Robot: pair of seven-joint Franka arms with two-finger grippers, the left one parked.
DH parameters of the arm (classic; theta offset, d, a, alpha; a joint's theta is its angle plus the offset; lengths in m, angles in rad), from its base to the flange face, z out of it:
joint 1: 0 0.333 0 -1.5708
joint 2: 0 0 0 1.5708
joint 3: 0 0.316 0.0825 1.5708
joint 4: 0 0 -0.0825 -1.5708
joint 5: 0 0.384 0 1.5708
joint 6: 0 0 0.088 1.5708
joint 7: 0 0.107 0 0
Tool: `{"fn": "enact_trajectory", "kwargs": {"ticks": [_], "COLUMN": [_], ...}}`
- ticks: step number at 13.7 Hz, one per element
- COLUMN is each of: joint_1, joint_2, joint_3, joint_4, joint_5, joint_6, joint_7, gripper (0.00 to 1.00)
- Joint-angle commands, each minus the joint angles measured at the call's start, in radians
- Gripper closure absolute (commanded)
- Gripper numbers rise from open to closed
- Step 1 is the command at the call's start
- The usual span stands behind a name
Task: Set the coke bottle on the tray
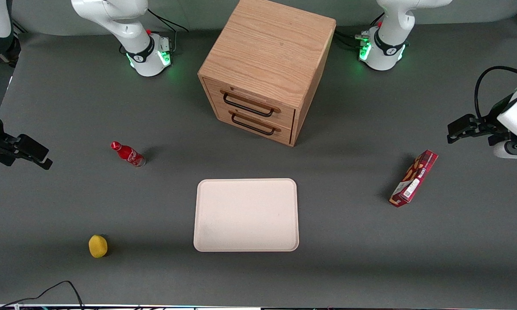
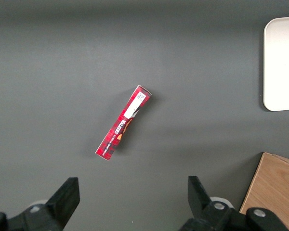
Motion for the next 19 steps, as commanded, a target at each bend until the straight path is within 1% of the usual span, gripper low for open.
{"fn": "enact_trajectory", "kwargs": {"ticks": [1, 4, 6, 9, 12, 19], "joint_1": [0.009, 0.009, 0.003, 0.006, 0.006, 0.004], "joint_2": [0.009, 0.010, 0.013, 0.016, 0.015, 0.016], "joint_3": [-0.006, -0.004, -0.006, -0.006, -0.006, -0.004], "joint_4": [0.006, 0.009, 0.008, -0.009, -0.011, -0.011], "joint_5": [0.001, 0.004, 0.042, 0.042, 0.039, 0.038], "joint_6": [-0.018, -0.018, -0.018, -0.019, -0.056, -0.058], "joint_7": [-0.020, -0.018, -0.014, -0.015, -0.023, -0.023], "gripper": [0.00, 0.00, 0.00, 0.00, 0.00, 0.00]}}
